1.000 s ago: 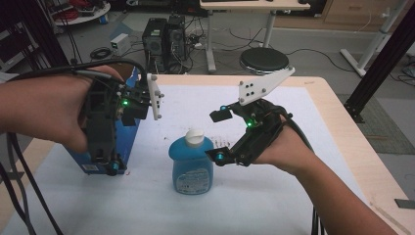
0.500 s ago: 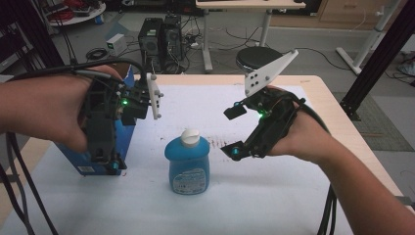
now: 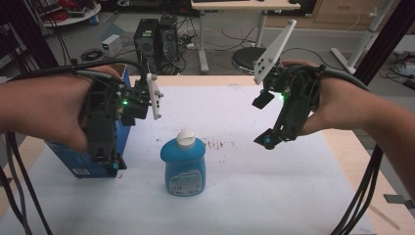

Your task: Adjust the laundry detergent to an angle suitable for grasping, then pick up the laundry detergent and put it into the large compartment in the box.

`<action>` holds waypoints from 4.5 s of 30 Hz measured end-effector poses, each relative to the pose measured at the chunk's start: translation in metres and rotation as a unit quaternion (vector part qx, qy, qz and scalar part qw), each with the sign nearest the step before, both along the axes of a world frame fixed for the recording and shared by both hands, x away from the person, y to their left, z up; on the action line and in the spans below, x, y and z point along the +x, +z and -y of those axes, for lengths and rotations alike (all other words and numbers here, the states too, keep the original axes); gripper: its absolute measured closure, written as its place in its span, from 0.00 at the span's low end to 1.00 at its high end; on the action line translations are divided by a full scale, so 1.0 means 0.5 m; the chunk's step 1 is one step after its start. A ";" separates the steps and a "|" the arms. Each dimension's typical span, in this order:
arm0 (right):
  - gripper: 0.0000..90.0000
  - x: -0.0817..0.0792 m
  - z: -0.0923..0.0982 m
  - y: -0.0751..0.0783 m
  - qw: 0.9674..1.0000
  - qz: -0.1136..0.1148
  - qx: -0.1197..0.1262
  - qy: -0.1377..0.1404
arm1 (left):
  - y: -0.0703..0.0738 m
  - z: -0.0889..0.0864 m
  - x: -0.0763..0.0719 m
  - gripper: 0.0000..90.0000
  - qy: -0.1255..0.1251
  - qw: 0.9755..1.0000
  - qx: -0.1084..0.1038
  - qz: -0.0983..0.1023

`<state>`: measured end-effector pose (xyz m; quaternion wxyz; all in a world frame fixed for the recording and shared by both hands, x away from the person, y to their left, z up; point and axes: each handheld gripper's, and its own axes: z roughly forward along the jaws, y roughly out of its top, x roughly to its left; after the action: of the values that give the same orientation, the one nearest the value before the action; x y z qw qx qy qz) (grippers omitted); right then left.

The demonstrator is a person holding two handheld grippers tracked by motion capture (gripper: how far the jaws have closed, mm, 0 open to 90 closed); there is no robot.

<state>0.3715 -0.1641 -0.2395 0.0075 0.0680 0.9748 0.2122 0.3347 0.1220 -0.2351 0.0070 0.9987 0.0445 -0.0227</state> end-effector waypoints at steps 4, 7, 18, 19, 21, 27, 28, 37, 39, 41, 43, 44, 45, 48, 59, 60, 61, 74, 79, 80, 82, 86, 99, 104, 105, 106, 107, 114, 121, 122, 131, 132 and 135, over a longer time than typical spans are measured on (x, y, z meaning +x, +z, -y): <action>0.01 0.007 0.007 0.006 0.999 -0.006 -0.054 -0.001 | 0.001 0.003 0.005 0.02 0.001 1.000 0.002 0.000; 0.01 0.013 0.010 0.007 0.997 -0.007 -0.080 -0.003 | 0.003 0.006 0.008 0.02 0.002 1.000 0.004 0.000; 0.01 0.029 0.000 0.000 0.984 -0.050 -0.171 -0.013 | 0.002 0.008 0.025 0.02 0.004 1.000 0.006 -0.002; 0.01 0.029 0.000 0.000 0.984 -0.050 -0.171 -0.013 | 0.002 0.008 0.025 0.02 0.004 1.000 0.006 -0.002; 0.01 0.027 0.001 0.002 0.987 -0.057 -0.150 -0.007 | 0.001 0.007 0.028 0.02 0.005 1.000 0.008 -0.003; 0.01 0.033 0.013 0.025 0.991 -0.034 -0.131 -0.010 | -0.003 0.008 0.034 0.02 0.005 1.000 0.009 -0.005; 0.01 0.034 0.017 0.027 0.991 -0.030 -0.131 -0.002 | -0.003 0.009 0.036 0.02 0.006 1.000 0.008 -0.005; 0.02 0.045 0.039 0.064 0.989 -0.006 -0.146 0.000 | -0.006 0.015 0.046 0.02 0.008 1.000 0.005 -0.005; 0.02 0.048 0.043 0.074 0.988 -0.004 -0.153 -0.004 | -0.007 0.016 0.048 0.02 0.012 1.000 0.005 -0.006; 0.02 0.050 0.047 0.082 0.988 -0.005 -0.156 -0.007 | -0.007 0.016 0.053 0.02 0.015 1.000 0.007 -0.006; 0.02 0.052 0.050 0.089 0.988 -0.007 -0.157 -0.008 | -0.007 0.014 0.055 0.02 0.021 1.000 0.006 -0.006; 0.02 0.053 0.052 0.091 0.987 -0.005 -0.158 -0.010 | -0.007 0.013 0.056 0.02 0.024 1.000 0.006 -0.006; 0.02 0.054 0.053 0.092 0.987 -0.003 -0.158 -0.010 | -0.005 0.012 0.057 0.02 0.023 1.000 0.008 -0.006; 0.02 0.054 0.057 0.094 0.988 -0.004 -0.157 -0.008 | -0.001 0.011 0.058 0.02 0.025 1.000 0.007 -0.004; 0.02 0.057 0.053 0.092 0.986 -0.002 -0.166 -0.004 | 0.001 0.016 0.056 0.02 0.022 1.000 0.002 -0.001; 0.02 0.057 0.053 0.093 0.986 -0.003 -0.167 -0.002 | 0.001 0.016 0.056 0.02 0.021 1.000 0.004 -0.002; 0.02 0.057 0.054 0.092 0.986 -0.003 -0.168 -0.002 | -0.001 0.017 0.057 0.02 0.021 1.000 0.003 -0.002; 0.02 0.069 0.056 0.084 0.984 -0.003 -0.177 -0.007 | 0.008 0.023 0.058 0.02 0.018 1.000 -0.007 -0.004; 0.02 0.070 0.058 0.081 0.984 -0.002 -0.180 -0.009 | 0.018 0.034 0.050 0.02 0.012 1.000 -0.014 -0.009; 0.02 0.071 0.058 0.080 0.983 -0.001 -0.182 -0.008 | 0.019 0.036 0.048 0.02 0.009 1.000 -0.020 -0.009; 0.02 0.071 0.059 0.079 0.983 -0.001 -0.184 -0.010 | 0.021 0.038 0.046 0.02 0.007 1.000 -0.023 -0.010; 0.02 0.072 0.060 0.071 0.982 -0.004 -0.187 -0.009 | 0.025 0.052 0.031 0.02 -0.004 0.999 -0.038 -0.014; 0.02 0.066 0.060 0.067 0.982 0.000 -0.187 -0.010 | 0.010 0.090 0.015 0.02 -0.012 0.999 -0.045 -0.002; 0.02 0.064 0.060 0.068 0.983 0.000 -0.185 -0.014 | -0.006 0.103 0.015 0.02 -0.010 0.999 -0.047 0.004; 0.02 0.063 0.059 0.069 0.983 0.002 -0.184 -0.016 | -0.010 0.105 0.015 0.02 -0.010 0.999 -0.049 0.005; 0.02 0.063 0.059 0.069 0.983 0.003 -0.183 -0.014 | -0.013 0.106 0.015 0.02 -0.008 0.999 -0.051 0.004; 0.02 0.063 0.058 0.070 0.983 0.003 -0.184 -0.014 | -0.017 0.107 0.016 0.02 -0.007 0.999 -0.054 0.004; 0.02 0.064 0.053 0.068 0.983 0.003 -0.185 -0.014 | -0.043 0.116 0.025 0.02 0.005 0.998 -0.062 0.006; 0.02 0.067 0.051 0.065 0.982 0.001 -0.187 -0.014 | -0.069 0.132 0.029 0.02 0.004 0.998 -0.057 0.011; 0.02 0.068 0.051 0.065 0.982 0.001 -0.187 -0.013 | -0.072 0.133 0.030 0.02 0.005 0.999 -0.053 0.012; 0.02 0.069 0.050 0.062 0.982 0.003 -0.188 -0.012 | -0.099 0.152 0.037 0.02 0.011 0.999 -0.047 0.017; 0.02 0.069 0.051 0.061 0.982 0.003 -0.188 -0.013 | -0.100 0.154 0.037 0.02 0.013 0.999 -0.048 0.019; 0.02 0.070 0.052 0.059 0.982 0.003 -0.186 -0.013 | -0.104 0.159 0.038 0.02 0.013 0.999 -0.047 0.019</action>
<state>0.4065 -0.1903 -0.2098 0.0262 0.0778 0.9963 0.0268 0.3538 0.0425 -0.2873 0.0552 0.9969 0.0561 -0.0056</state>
